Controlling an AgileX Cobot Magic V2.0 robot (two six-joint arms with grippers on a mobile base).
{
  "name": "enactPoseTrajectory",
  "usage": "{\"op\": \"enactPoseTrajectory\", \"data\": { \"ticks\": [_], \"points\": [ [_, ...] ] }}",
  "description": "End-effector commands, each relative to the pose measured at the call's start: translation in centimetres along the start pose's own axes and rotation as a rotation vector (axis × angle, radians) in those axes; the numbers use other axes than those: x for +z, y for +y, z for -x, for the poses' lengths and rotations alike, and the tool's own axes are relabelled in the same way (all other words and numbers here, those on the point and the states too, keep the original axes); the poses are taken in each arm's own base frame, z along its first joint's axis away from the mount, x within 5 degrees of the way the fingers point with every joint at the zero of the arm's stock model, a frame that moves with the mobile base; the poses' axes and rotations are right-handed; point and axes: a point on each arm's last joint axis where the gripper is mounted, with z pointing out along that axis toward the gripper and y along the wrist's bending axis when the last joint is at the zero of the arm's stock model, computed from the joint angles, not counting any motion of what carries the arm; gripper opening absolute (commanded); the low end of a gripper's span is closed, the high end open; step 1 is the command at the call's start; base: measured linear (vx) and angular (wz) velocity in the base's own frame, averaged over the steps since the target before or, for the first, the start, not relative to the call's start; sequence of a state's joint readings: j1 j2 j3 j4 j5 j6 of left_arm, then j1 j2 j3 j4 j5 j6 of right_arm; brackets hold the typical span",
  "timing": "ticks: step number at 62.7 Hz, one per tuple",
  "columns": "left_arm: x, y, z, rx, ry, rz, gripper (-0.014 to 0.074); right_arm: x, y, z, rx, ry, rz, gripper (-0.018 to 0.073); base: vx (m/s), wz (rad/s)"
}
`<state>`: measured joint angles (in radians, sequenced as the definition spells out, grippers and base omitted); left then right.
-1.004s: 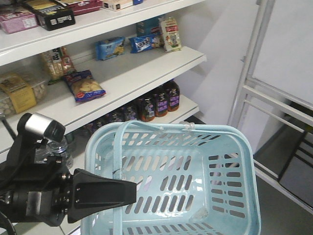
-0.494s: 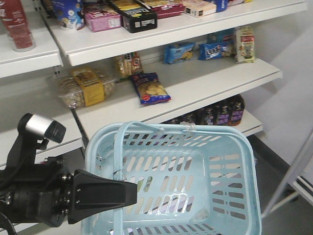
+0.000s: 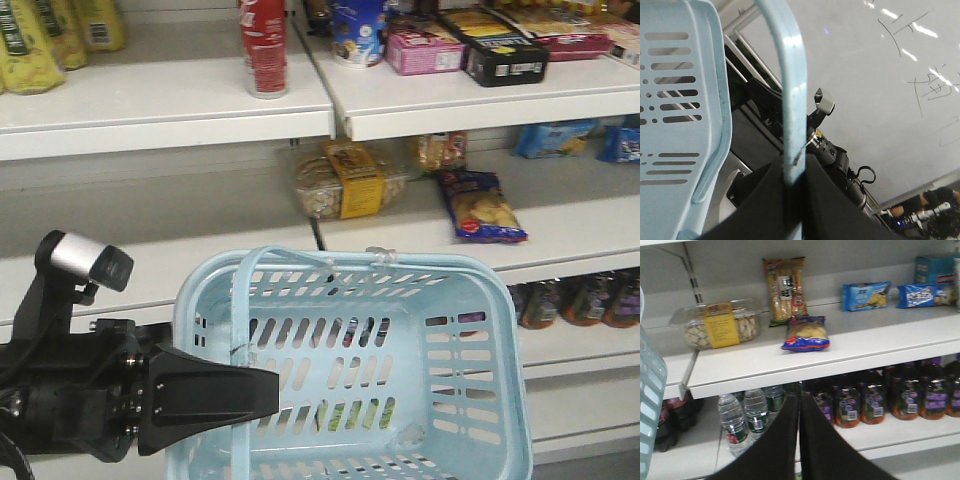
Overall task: Place coke in basket with both arms
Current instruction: 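Turn the base toward the snack and drink shelves holding the basket, then drive up to the shelf with the red Coca-Cola bottle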
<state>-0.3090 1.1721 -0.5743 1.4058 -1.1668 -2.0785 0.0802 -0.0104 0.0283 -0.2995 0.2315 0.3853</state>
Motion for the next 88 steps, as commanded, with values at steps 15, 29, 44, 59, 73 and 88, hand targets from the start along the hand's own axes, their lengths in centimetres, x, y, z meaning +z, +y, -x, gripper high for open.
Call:
{"op": "enactPoseTrajectory", "data": {
  "ticks": [15, 29, 44, 59, 73, 88],
  "points": [
    [-0.46, -3.04, 0.19, 0.021, 0.016, -0.242, -0.0007, -0.07, 0.2, 0.35, -0.02, -0.075, 0.025, -0.0005, 0.03, 0.54],
    [-0.46, -3.04, 0.19, 0.021, 0.016, -0.242, -0.0006, -0.07, 0.2, 0.35, -0.02, -0.075, 0.025, -0.0005, 0.03, 0.42],
    [-0.46, -3.04, 0.19, 0.021, 0.016, -0.242, -0.0006, -0.07, 0.2, 0.35, -0.02, -0.075, 0.025, -0.0005, 0.03, 0.44],
    [-0.46, -3.04, 0.19, 0.021, 0.016, -0.242, -0.0006, -0.07, 0.2, 0.35, -0.02, -0.075, 0.025, -0.0005, 0.05, 0.54],
    [-0.46, -3.04, 0.19, 0.021, 0.016, -0.242, -0.0006, -0.07, 0.2, 0.35, -0.02, -0.075, 0.025, -0.0005, 0.07, 0.47],
    [-0.46, -3.04, 0.19, 0.021, 0.016, -0.242, -0.0006, -0.07, 0.2, 0.35, -0.02, -0.075, 0.025, -0.0005, 0.08, 0.26]
  ]
}}
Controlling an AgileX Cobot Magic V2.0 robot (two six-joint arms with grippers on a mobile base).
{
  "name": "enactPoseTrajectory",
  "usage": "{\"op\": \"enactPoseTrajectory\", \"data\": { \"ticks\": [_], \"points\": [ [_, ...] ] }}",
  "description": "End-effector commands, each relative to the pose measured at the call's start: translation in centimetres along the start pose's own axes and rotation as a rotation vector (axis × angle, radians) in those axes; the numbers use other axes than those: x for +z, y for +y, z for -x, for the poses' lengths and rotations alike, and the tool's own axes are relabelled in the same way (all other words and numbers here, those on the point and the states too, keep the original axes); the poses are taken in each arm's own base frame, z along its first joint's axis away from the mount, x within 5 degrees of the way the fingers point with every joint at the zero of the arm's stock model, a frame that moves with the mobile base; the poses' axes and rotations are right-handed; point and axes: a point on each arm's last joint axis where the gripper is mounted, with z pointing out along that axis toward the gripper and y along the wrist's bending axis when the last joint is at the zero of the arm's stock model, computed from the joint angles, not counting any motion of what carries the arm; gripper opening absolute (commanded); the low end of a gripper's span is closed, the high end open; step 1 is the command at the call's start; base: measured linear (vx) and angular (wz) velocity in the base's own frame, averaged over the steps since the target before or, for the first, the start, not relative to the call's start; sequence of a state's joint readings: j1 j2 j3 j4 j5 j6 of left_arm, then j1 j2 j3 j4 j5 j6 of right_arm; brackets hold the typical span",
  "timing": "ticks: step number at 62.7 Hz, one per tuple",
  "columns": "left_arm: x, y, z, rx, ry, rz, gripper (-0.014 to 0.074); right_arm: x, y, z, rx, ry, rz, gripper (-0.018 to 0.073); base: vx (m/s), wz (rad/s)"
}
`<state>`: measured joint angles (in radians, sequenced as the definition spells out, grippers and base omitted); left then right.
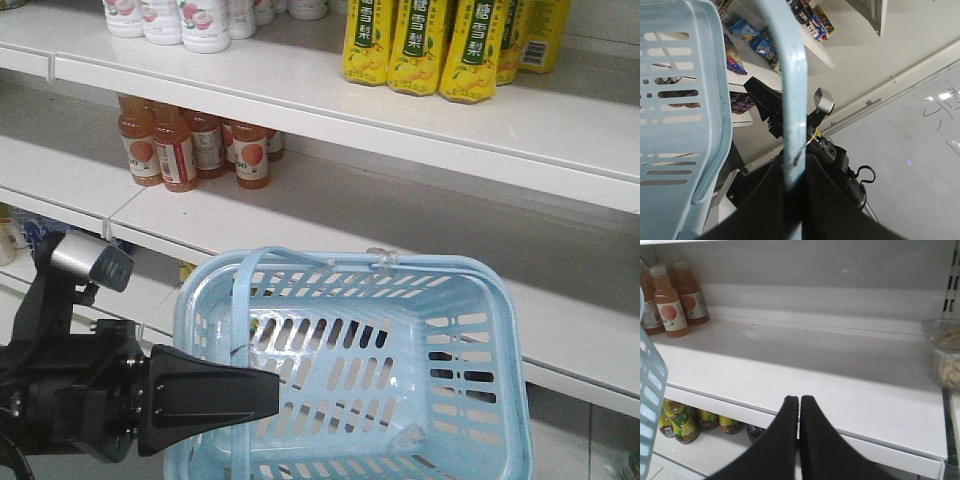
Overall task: Place coke in basket with both arms
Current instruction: 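Drive up to the shelf with the red Coca-Cola bottle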
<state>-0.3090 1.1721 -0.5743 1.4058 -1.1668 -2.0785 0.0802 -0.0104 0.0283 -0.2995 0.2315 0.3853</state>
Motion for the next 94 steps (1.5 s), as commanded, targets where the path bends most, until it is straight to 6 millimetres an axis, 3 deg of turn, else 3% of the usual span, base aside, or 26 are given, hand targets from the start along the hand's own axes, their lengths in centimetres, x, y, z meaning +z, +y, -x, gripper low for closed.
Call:
{"op": "enactPoseTrajectory", "data": {
  "ticks": [1, 38, 94],
  "points": [
    [-0.46, -3.04, 0.19, 0.021, 0.016, -0.242, -0.0006, -0.07, 0.2, 0.35, -0.02, -0.075, 0.025, -0.0005, 0.08, 0.2],
    [-0.46, -3.04, 0.19, 0.021, 0.016, -0.242, -0.0006, -0.07, 0.2, 0.35, -0.02, -0.075, 0.025, -0.0005, 0.09, 0.02],
    [-0.46, -3.04, 0.19, 0.021, 0.016, -0.242, -0.0006, -0.07, 0.2, 0.35, -0.02, -0.075, 0.025, -0.0005, 0.1, -0.35]
  ]
}}
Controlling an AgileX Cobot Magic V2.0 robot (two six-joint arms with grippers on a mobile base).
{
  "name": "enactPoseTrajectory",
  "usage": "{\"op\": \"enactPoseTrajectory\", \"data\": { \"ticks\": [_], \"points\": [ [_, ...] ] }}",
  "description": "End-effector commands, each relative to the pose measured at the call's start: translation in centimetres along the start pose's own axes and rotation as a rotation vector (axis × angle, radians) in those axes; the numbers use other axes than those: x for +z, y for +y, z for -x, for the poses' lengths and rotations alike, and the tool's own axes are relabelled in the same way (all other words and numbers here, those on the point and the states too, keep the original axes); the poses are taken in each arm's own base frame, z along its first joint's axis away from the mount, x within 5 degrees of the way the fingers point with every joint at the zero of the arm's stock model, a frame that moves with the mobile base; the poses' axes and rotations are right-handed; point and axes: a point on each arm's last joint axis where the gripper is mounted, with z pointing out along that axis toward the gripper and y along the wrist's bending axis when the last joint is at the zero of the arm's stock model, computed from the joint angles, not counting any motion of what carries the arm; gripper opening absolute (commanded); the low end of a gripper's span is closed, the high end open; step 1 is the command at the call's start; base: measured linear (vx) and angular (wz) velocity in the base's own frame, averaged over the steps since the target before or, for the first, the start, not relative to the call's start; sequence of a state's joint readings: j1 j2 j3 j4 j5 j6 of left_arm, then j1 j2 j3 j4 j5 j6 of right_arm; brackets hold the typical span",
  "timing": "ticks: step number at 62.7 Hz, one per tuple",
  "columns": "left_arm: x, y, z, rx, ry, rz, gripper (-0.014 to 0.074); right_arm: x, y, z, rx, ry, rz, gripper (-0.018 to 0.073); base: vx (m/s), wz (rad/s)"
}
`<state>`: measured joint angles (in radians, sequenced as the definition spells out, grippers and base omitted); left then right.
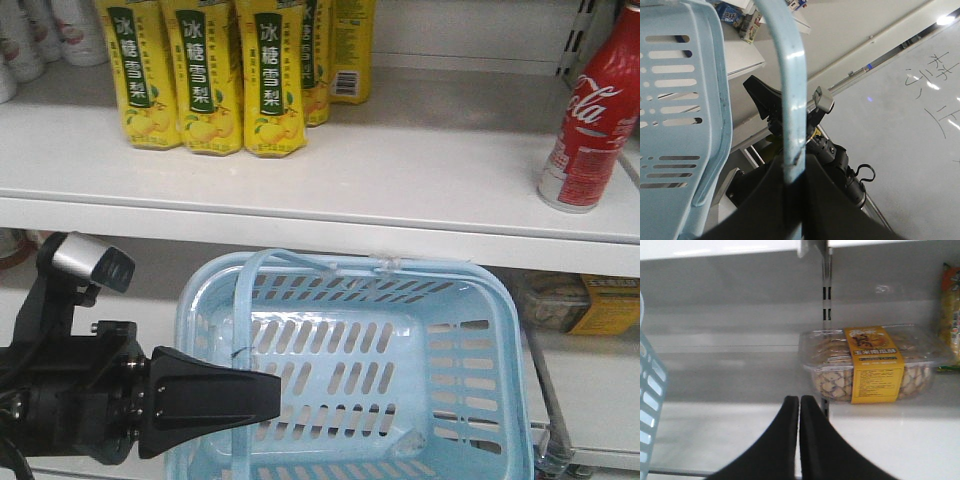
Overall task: Place coke in basket with both arms
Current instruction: 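Drive up to the shelf with the red Coca-Cola bottle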
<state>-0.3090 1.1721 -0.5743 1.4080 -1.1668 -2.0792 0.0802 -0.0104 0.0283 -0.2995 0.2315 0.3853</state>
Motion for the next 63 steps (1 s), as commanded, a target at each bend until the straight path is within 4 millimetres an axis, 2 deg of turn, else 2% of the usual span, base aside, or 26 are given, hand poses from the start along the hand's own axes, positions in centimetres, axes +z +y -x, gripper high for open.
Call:
{"op": "enactPoseTrajectory", "data": {
  "ticks": [1, 26, 63],
  "points": [
    [-0.47, -3.05, 0.21, 0.021, 0.014, -0.243, -0.0006, -0.07, 0.2, 0.35, -0.02, -0.075, 0.025, -0.0005, 0.08, -0.31],
    [-0.47, -3.05, 0.21, 0.021, 0.014, -0.243, -0.0006, -0.07, 0.2, 0.35, -0.02, -0.075, 0.025, -0.0005, 0.05, -0.2],
    [-0.47, -3.05, 0.21, 0.021, 0.014, -0.243, -0.0006, -0.07, 0.2, 0.35, -0.02, -0.075, 0.025, -0.0005, 0.0, -0.01]
  ]
}}
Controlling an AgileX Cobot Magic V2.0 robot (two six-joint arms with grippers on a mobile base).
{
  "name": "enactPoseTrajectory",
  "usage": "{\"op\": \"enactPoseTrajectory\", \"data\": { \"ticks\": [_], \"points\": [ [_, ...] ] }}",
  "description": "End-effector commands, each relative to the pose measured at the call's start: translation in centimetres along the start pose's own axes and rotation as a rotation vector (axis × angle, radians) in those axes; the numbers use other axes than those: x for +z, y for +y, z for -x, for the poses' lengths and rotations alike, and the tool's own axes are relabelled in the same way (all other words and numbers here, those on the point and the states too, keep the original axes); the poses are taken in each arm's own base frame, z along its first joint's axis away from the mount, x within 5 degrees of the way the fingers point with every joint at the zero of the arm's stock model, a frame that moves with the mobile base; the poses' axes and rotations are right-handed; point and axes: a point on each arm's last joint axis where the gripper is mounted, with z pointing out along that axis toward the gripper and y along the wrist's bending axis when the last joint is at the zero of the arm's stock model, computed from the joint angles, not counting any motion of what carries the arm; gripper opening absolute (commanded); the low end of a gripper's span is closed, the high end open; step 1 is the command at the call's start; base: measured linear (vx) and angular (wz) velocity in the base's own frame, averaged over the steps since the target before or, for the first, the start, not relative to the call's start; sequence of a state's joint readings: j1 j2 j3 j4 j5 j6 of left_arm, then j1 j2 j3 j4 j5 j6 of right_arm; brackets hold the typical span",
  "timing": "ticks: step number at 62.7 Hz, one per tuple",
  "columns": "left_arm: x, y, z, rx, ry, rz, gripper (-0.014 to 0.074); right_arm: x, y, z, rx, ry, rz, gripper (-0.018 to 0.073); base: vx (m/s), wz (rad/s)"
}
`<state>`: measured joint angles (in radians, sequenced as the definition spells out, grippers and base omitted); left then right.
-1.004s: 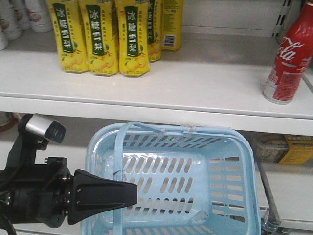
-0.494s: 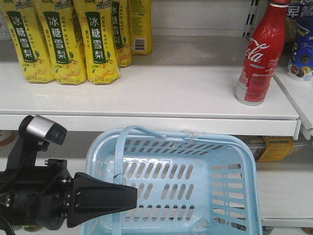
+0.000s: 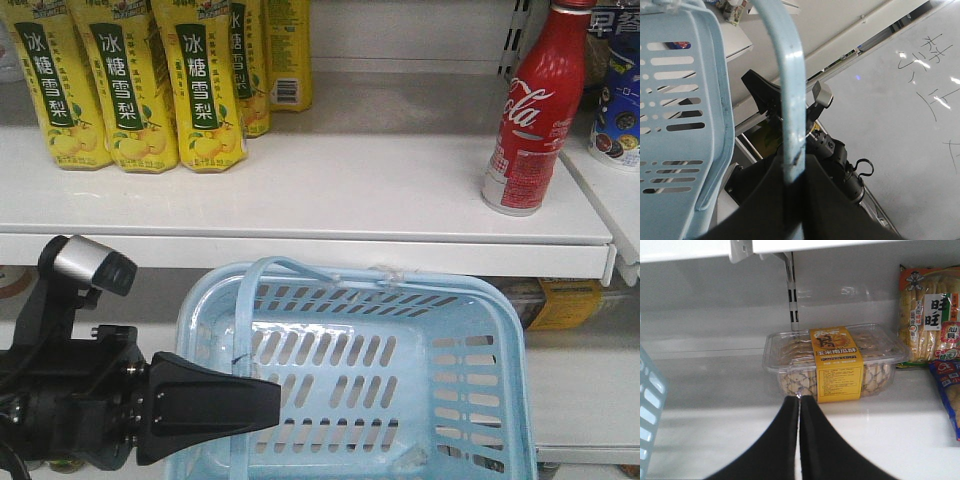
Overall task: Place coke in basket with both arms
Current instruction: 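Drive up to the shelf with the red Coca-Cola bottle, then reach the right gripper down over the red Coca-Cola bottle's cap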
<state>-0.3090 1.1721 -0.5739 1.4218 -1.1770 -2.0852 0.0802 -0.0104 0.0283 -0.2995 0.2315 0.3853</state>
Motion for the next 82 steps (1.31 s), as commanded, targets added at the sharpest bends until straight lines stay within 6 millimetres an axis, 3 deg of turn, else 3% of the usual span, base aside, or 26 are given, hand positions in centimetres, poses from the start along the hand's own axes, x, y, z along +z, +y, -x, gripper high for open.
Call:
{"op": "enactPoseTrajectory", "data": {
  "ticks": [1, 24, 37, 57, 66, 72, 82],
  "points": [
    [-0.5, -3.0, 0.4, 0.024, -0.002, -0.241, -0.0006, -0.1, 0.2, 0.3, -0.02, -0.075, 0.025, -0.0005, 0.0, 0.0],
    [-0.5, -3.0, 0.4, 0.024, -0.002, -0.241, -0.0006, -0.1, 0.4, 0.8, -0.009, -0.121, 0.045, -0.0005, 0.0, 0.0],
    [-0.5, -3.0, 0.4, 0.024, -0.002, -0.241, -0.0006, -0.9, 1.0, 3.3, 0.51, -0.37, 0.222, -0.0005, 0.0, 0.0],
    [-0.5, -3.0, 0.4, 0.024, -0.002, -0.241, -0.0006, -2.9, 1.0, 6.6, 0.775, -0.695, 0.438, -0.0005, 0.0, 0.0],
    [-0.5, -3.0, 0.4, 0.024, -0.002, -0.241, -0.0006, -4.3, 2.4, 10.1, 0.606, -0.611, 0.478, -0.0005, 0.0, 0.0],
    [-0.5, -3.0, 0.4, 0.024, -0.002, -0.241, -0.0006, -5.1, 3.3, 13.3, 0.339, -0.581, 0.438, -0.0003, 0.0, 0.0],
    [-0.5, -3.0, 0.4, 0.024, -0.002, -0.241, -0.0006, -4.9, 5.7, 18.1, -0.043, -0.502, 0.539, 0.0025, 0.0, 0.0]
  ]
}}
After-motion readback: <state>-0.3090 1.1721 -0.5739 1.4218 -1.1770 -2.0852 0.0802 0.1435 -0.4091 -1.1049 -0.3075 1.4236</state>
